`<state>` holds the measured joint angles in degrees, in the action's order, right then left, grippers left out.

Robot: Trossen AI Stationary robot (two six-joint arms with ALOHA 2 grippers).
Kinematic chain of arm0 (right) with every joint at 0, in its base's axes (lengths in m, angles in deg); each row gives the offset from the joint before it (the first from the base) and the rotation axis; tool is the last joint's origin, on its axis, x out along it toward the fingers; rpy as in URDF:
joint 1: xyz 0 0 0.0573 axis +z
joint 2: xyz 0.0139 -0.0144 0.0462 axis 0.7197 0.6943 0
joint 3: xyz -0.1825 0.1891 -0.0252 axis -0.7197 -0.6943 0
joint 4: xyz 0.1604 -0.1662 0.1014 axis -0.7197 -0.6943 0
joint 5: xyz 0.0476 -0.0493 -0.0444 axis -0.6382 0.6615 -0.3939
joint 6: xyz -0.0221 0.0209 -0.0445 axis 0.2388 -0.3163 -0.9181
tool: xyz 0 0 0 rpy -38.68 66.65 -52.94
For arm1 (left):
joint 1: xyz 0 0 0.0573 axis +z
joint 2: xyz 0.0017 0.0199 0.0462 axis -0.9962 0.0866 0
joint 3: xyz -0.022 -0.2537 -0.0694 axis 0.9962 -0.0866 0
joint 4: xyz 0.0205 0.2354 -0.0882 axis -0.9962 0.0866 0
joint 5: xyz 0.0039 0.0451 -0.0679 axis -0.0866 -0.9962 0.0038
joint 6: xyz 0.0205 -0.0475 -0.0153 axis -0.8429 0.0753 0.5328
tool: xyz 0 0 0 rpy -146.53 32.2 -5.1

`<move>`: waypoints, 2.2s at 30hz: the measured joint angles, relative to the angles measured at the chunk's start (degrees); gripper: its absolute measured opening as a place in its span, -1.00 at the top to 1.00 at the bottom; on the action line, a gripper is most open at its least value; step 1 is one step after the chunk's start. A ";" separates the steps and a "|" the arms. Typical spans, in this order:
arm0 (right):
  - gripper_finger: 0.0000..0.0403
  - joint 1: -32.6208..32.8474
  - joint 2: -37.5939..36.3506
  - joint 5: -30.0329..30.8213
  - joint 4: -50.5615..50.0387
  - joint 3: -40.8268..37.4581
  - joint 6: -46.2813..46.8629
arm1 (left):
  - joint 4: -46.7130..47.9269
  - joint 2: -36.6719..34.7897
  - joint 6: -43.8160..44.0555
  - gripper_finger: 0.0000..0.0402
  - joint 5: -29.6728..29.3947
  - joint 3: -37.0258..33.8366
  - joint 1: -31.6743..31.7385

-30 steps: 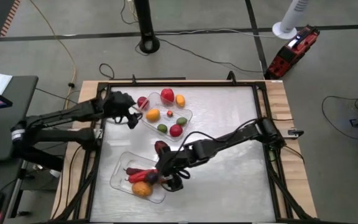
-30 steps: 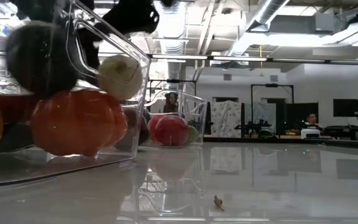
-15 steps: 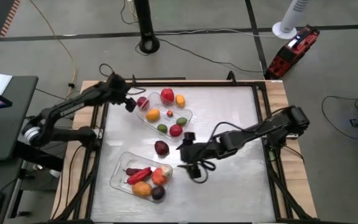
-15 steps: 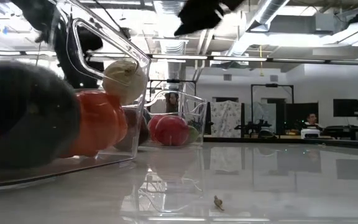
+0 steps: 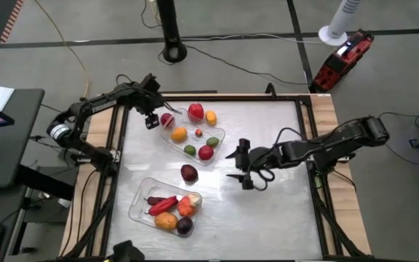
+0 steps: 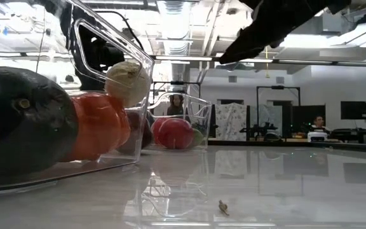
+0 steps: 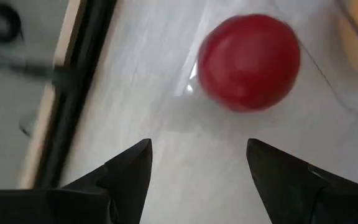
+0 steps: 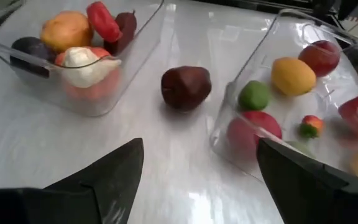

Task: Sort produce into baskets
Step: Put the red tomato into the top transparent bin

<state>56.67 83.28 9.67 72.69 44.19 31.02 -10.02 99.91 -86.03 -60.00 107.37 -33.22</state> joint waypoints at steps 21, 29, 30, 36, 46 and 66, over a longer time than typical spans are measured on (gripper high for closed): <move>-0.66 -9.66 -4.51 -9.59 10.76 -11.50 -1.76 | -5.32 0.52 -21.75 -0.86 0.60 -0.02 -7.34; -0.66 -9.73 -4.49 -9.66 10.81 -12.30 -2.04 | -6.87 4.96 -25.22 -0.92 3.57 0.03 -7.62; -0.66 -9.73 -4.49 -9.66 10.87 -12.30 -2.18 | -6.91 5.71 -26.09 -0.92 3.91 0.07 -7.62; -0.66 -9.73 -4.49 -9.66 10.95 -12.30 -2.19 | -7.18 9.76 -26.34 -0.92 0.35 -0.03 -8.06; -0.66 -11.21 -4.49 -9.70 10.61 -12.30 -2.17 | -7.96 10.23 -23.56 -0.64 0.72 -0.02 -9.59; -0.66 -11.17 -8.21 -9.29 8.45 -12.30 -0.97 | 5.09 8.08 -15.24 -0.33 -18.66 5.28 -12.49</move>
<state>45.50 75.06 0.38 81.14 31.90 30.05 -4.93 107.99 -101.27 -78.65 112.65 -45.70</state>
